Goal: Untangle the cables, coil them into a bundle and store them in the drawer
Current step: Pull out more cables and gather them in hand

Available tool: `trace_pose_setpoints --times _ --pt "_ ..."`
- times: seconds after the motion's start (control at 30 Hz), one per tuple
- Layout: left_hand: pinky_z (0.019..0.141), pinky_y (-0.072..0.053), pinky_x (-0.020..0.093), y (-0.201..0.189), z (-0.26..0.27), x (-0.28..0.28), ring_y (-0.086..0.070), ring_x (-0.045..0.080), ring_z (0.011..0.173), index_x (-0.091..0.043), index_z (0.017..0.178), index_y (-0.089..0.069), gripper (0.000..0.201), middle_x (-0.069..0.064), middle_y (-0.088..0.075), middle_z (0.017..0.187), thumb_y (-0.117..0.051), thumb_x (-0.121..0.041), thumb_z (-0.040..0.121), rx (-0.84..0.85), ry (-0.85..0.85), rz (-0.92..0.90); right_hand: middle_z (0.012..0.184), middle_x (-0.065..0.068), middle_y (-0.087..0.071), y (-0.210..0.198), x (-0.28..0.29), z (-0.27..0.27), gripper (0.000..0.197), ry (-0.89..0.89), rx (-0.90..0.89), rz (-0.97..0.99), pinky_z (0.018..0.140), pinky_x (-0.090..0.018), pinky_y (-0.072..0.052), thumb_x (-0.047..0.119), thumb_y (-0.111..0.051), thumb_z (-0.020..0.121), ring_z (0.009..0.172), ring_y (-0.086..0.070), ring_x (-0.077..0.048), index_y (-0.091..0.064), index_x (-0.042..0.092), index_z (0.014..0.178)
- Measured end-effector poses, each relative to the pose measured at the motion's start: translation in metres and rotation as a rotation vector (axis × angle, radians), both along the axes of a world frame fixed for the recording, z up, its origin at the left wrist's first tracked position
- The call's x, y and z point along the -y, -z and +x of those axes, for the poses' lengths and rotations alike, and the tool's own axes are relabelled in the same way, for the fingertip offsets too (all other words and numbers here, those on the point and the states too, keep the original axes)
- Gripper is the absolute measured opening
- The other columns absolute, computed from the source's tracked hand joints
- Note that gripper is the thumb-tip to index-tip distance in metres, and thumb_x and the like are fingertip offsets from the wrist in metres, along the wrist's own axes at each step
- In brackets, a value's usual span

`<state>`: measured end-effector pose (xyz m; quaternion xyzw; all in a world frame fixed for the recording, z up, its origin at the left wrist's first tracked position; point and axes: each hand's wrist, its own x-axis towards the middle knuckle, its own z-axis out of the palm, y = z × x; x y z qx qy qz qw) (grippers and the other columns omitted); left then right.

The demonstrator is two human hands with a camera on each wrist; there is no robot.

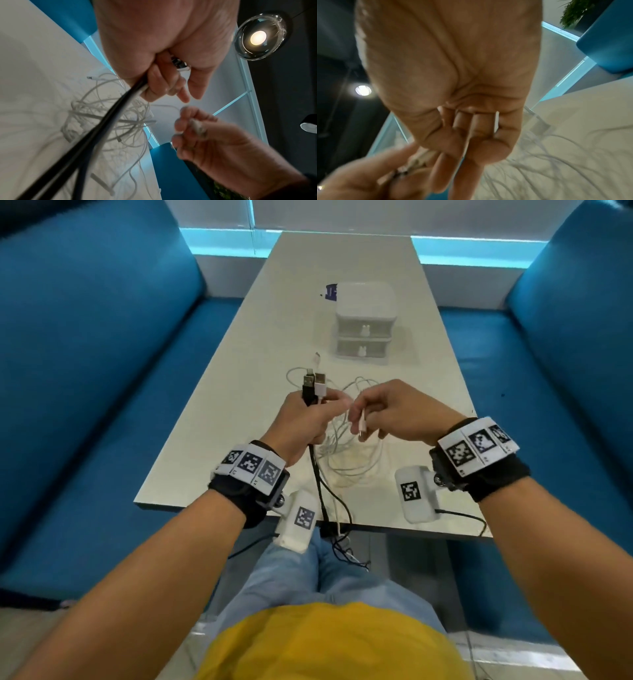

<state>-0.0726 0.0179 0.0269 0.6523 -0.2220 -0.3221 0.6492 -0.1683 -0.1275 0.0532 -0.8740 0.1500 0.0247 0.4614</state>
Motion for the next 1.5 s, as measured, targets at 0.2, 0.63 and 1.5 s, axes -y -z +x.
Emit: trace_pose_setpoints --times 0.2,0.63,1.5 --pt "0.043 -0.018 0.023 0.008 -0.009 0.006 -0.023 0.006 0.041 -0.018 0.103 -0.067 0.025 -0.006 -0.038 0.057 -0.061 -0.003 0.083 -0.059 0.028 -0.216 0.087 -0.007 -0.075 -0.010 -0.008 -0.008 0.011 0.040 0.053 0.097 0.068 -0.026 -0.055 0.013 -0.060 0.092 0.082 -0.073 -0.014 -0.067 0.006 0.096" --pt "0.048 -0.020 0.020 -0.002 -0.001 -0.014 -0.026 0.005 0.044 -0.019 0.078 -0.072 0.023 0.000 -0.039 0.069 -0.055 -0.027 0.092 -0.095 0.003 -0.359 0.064 -0.001 -0.064 0.024 -0.008 0.004 0.019 -0.044 -0.040 0.066 0.065 -0.031 -0.054 0.028 -0.065 0.091 0.066 -0.068 -0.019 -0.067 0.013 0.080" --pt "0.039 -0.030 0.014 -0.009 0.010 0.022 -0.038 0.002 0.037 -0.005 0.093 -0.069 0.026 0.001 -0.057 0.066 -0.062 -0.030 0.093 0.193 0.050 0.106 0.085 0.000 -0.069 -0.045 0.032 -0.009 0.019 0.157 0.628 0.411 0.058 -0.024 -0.046 0.029 -0.062 0.084 0.073 -0.066 -0.020 -0.067 0.024 0.102"
